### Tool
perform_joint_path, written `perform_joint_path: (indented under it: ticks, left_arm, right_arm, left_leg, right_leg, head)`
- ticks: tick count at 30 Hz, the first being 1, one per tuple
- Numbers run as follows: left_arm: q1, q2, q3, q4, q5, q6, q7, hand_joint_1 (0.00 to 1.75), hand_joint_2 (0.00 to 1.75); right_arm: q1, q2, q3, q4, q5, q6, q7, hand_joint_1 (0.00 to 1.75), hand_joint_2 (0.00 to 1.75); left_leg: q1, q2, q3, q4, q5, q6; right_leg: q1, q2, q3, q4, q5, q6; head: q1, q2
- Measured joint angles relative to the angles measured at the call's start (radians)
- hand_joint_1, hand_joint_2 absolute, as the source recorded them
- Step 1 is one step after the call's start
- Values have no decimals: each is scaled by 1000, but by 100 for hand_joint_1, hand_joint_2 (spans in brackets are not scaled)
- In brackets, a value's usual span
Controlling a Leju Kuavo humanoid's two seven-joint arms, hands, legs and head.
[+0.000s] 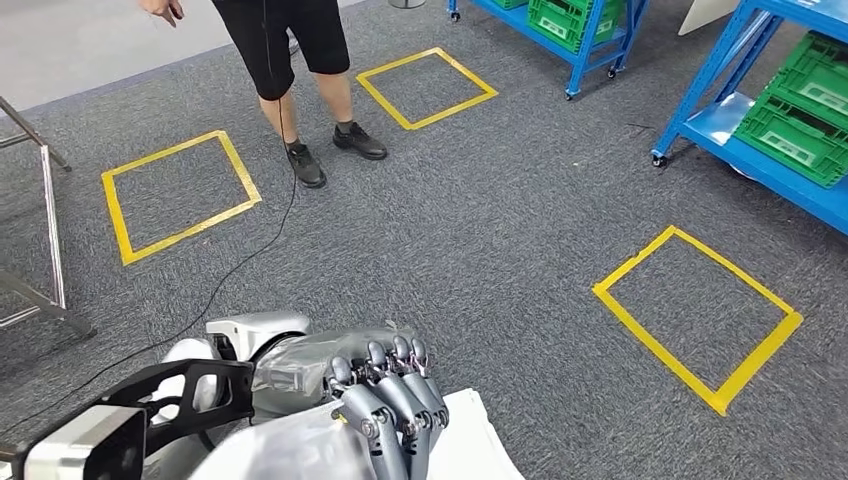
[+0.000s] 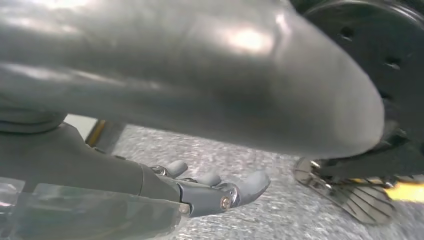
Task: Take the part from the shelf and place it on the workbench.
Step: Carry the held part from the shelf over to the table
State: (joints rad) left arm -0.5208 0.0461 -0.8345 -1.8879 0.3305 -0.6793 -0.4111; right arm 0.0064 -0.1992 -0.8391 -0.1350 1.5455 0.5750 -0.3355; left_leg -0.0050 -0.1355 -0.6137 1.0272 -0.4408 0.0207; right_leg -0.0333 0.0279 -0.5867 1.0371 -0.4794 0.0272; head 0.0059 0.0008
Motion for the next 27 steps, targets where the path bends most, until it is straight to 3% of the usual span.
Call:
perform_joint_path:
  ticks: [1,3,5,7,8,9,11,13,14,16,18,20,22,23,24,26,27]
  left_arm:
    - [-1,0,-1,1,2,-1,0,175,175]
    - [-7,-1,-5,5,9,-7,2,175,175]
    - [-14,-4,-10,11,17,-14,7,175,175]
    - [-17,-7,-17,20,21,-17,11,175,175]
    - [-18,-8,-20,24,21,-17,13,175,175]
    - [-20,-9,-23,28,20,-15,14,175,175]
    - [-27,-11,-27,33,19,-6,17,175,175]
    - [-34,-12,-28,39,19,4,19,175,175]
    - [-35,-12,-28,42,22,6,18,175,175]
    - [-34,-13,-26,48,30,2,15,175,175]
    - [-37,-15,-25,53,35,-4,12,175,175]
    - [-37,-19,-26,58,36,-7,11,175,175]
    - [-33,-22,-29,64,36,-10,11,175,175]
    - [-31,-22,-30,66,36,-14,10,175,175]
    - [-31,-22,-31,68,39,-19,10,175,175]
    - [-30,-21,-34,70,54,-33,8,175,175]
    - [-29,-21,-35,70,70,-40,8,175,175]
  right_arm:
    - [-3,-1,13,0,8,-4,-3,0,0]
    - [-3,-3,48,1,18,-15,-8,0,0]
    - [1,-4,103,2,21,-21,-12,0,0]
    - [3,-4,178,2,24,-22,-14,0,0]
    - [3,-4,216,2,25,-22,-16,0,0]
    - [2,-3,248,2,25,-23,-19,0,0]
    - [-2,1,302,2,24,-27,-27,0,0]
    - [-5,5,349,1,21,-30,-31,0,0]
    - [-7,7,369,1,20,-32,-31,0,0]
    - [-13,12,399,-1,21,-34,-31,0,0]
    - [-15,14,420,-2,22,-34,-31,0,0]
    - [-14,13,434,-3,23,-34,-30,0,0]
    - [-11,11,443,-3,23,-34,-29,0,0]
    - [-10,11,446,-3,23,-34,-28,0,0]
    - [-10,12,448,-3,21,-35,-27,0,0]
    - [-9,13,450,-3,15,-37,-25,0,0]
    - [-10,13,450,-3,12,-38,-24,0,0]
  left_leg:
    - [1,9,-4,5,-4,-4]
    - [3,60,-32,62,-38,-12]
    - [6,113,-95,189,-97,-19]
    - [8,126,-144,282,-123,-19]
    - [8,128,-144,278,-112,-16]
    - [6,133,-124,237,-86,-11]
    - [-8,175,-52,102,-34,7]
    - [-24,215,-7,17,-16,21]
    - [-29,217,-3,6,-19,24]
    - [-27,190,8,-12,-9,30]
    - [-19,161,30,-42,9,38]
    - [-14,131,39,-55,20,43]
    - [-11,98,39,-54,21,43]
    - [-9,80,39,-52,20,41]
    - [-6,64,39,-49,18,38]
    - [1,34,36,-34,9,23]
    - [3,22,32,-23,3,14]
  right_leg:
    - [1,-8,1,-1,1,-7]
    - [2,-26,4,-4,1,-20]
    - [9,-47,6,-4,-1,-29]
    - [15,-72,6,-4,-4,-33]
    - [18,-84,6,-4,-5,-35]
    - [20,-96,7,-4,-6,-36]
    - [25,-117,11,-4,-9,-35]
    - [27,-137,14,-6,-12,-29]
    - [28,-148,16,-8,-14,-26]
    - [27,-164,25,-13,-16,-20]
    - [24,-120,15,21,-38,-18]
    - [21,-54,-41,136,-84,-21]
    - [14,-34,-102,245,-112,-14]
    - [9,-33,-113,252,-103,-4]
    - [3,-31,-104,219,-80,10]
    - [-11,-5,-53,89,-17,37]
    - [-15,8,-30,37,5,38]
  head:
    - [0,0]
    - [-4,0]
    - [-8,0]
    - [-8,0]
    - [-8,0]
    - [-8,0]
    - [-8,0]
    - [-8,0]
    - [-8,0]
    - [-9,0]
    - [-9,0]
    - [-7,0]
    - [-5,0]
    - [-5,0]
    - [-5,0]
    - [-4,0]
    - [-2,0]
